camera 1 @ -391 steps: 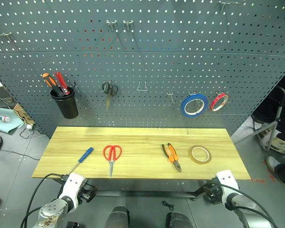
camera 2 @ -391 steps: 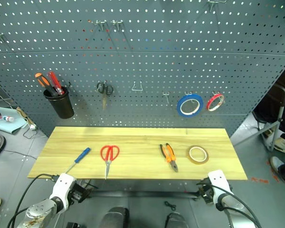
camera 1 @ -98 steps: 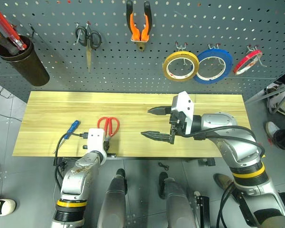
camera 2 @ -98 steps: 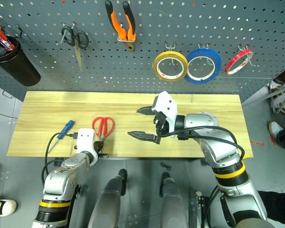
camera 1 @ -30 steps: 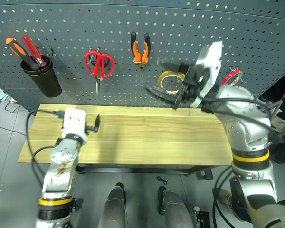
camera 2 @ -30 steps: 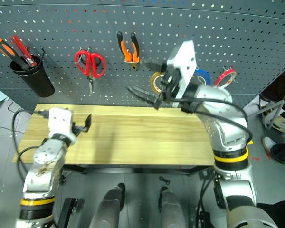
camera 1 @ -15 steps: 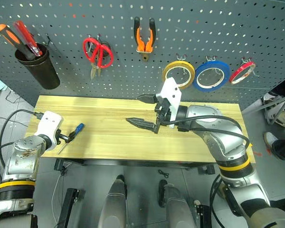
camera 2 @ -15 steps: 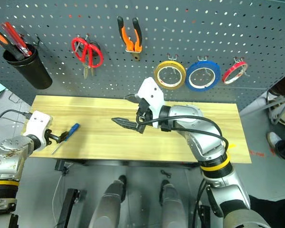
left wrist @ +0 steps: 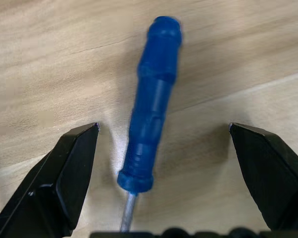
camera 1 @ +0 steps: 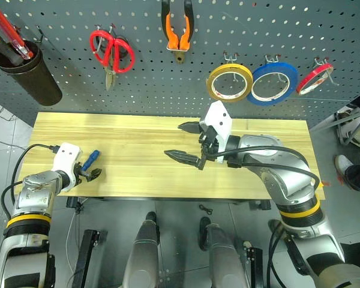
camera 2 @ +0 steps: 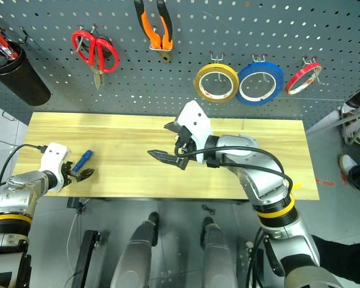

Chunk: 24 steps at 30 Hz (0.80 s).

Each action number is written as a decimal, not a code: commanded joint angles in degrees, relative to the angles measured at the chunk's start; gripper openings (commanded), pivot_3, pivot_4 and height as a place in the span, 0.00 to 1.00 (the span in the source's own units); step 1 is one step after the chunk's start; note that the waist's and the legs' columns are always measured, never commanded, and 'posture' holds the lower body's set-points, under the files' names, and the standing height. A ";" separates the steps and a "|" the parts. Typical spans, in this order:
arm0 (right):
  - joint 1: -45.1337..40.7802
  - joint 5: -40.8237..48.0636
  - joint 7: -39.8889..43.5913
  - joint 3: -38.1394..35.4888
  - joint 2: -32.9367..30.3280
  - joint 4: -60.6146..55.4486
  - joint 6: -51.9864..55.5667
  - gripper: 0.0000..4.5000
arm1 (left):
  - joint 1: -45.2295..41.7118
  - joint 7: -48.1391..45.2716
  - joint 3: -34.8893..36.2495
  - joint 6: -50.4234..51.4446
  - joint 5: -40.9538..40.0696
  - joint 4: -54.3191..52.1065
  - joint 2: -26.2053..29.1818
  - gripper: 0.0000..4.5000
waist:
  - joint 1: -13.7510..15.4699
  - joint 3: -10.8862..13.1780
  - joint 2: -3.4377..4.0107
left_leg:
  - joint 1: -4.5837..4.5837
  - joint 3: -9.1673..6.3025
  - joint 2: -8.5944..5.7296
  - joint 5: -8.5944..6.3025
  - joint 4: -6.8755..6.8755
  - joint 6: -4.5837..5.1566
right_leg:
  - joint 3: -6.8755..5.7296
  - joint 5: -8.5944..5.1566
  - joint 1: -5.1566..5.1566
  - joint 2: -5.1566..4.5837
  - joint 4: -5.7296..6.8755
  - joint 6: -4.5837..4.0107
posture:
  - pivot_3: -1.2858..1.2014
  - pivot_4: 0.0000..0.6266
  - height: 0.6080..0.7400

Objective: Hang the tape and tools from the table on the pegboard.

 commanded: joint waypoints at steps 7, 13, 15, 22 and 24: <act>-0.55 0.16 0.42 -0.97 -0.41 -1.27 -0.86 1.00 | -0.63 -0.98 -0.47 0.10 0.07 3.37 -0.03 0.15 | -0.12 0.13 0.05 | 0.00 0.01 -0.01 0.00 -0.03 0.00 | 0.01 -0.05 0.00 -0.02 -0.05 -0.07 | 0.59 0.81 0.98; -0.43 -0.79 0.85 -1.07 -0.44 -0.27 -3.20 1.00 | 2.35 0.33 1.11 2.34 -1.79 -4.86 -0.94 0.07 | -0.11 0.13 0.05 | -0.02 0.03 -0.01 0.00 -0.06 -0.01 | 0.01 -0.02 -0.01 -0.04 -0.12 -0.02 | 0.59 0.74 0.98; -0.48 0.20 1.47 -2.33 0.07 -0.30 -4.11 1.00 | 5.61 1.38 1.23 3.12 -2.03 -13.78 -1.25 0.07 | -0.14 0.10 0.02 | -0.07 0.01 -0.01 0.00 -0.08 -0.01 | -0.01 0.02 -0.03 -0.02 -0.17 0.03 | 0.59 0.70 0.98; -2.47 9.02 5.21 -9.81 2.42 -0.33 -4.93 1.00 | 13.99 11.21 6.80 14.06 -5.60 -51.72 -7.03 0.07 | 0.64 -0.08 -0.27 | -0.63 -0.05 -0.02 0.12 -0.06 -0.23 | -0.05 0.15 -0.51 -0.01 -0.17 0.15 | 0.62 0.57 0.98; -4.33 11.76 5.74 -11.94 2.95 0.28 -4.57 1.00 | 15.11 15.82 6.76 16.69 -4.13 -60.78 -9.50 0.07 | 0.92 -0.31 -0.38 | -0.63 -0.04 -0.05 0.14 -0.04 -0.25 | -0.04 0.21 -0.50 -0.02 -0.21 0.22 | 0.63 0.52 0.98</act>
